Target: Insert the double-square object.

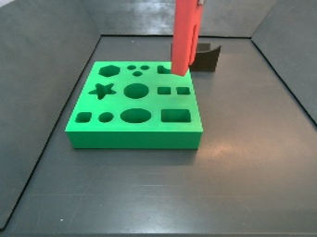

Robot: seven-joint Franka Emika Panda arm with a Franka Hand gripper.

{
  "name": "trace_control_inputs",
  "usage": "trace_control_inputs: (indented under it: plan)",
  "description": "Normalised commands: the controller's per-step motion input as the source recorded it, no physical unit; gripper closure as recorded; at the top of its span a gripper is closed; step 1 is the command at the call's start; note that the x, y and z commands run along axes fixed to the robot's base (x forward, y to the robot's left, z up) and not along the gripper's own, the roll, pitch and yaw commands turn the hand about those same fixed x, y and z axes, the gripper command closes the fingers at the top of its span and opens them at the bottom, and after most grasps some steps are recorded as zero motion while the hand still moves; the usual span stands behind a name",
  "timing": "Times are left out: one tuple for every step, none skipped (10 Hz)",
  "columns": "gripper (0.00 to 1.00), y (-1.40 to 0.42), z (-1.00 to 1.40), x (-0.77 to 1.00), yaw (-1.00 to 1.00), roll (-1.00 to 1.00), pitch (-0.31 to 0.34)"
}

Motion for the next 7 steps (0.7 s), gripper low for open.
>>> trace_control_inputs:
  plan:
    - [1.00,0.02,-0.07,0.16,-0.90,-0.12,-0.001]
    - [1.00,0.00,-0.15,0.11,-1.00,-0.08,0.000]
    - [1.00,0.00,-0.20,0.00,-1.00,-0.04,0.000]
    - [1.00,0.00,-0.20,0.00,-1.00,-0.04,0.000]
    - [1.00,0.00,-0.21,0.00,-1.00,-0.04,0.000]
    - [1.00,0.00,-0.21,0.00,-1.00,-0.04,0.000]
    - [1.00,0.00,-0.21,0.00,-1.00,-0.04,0.000]
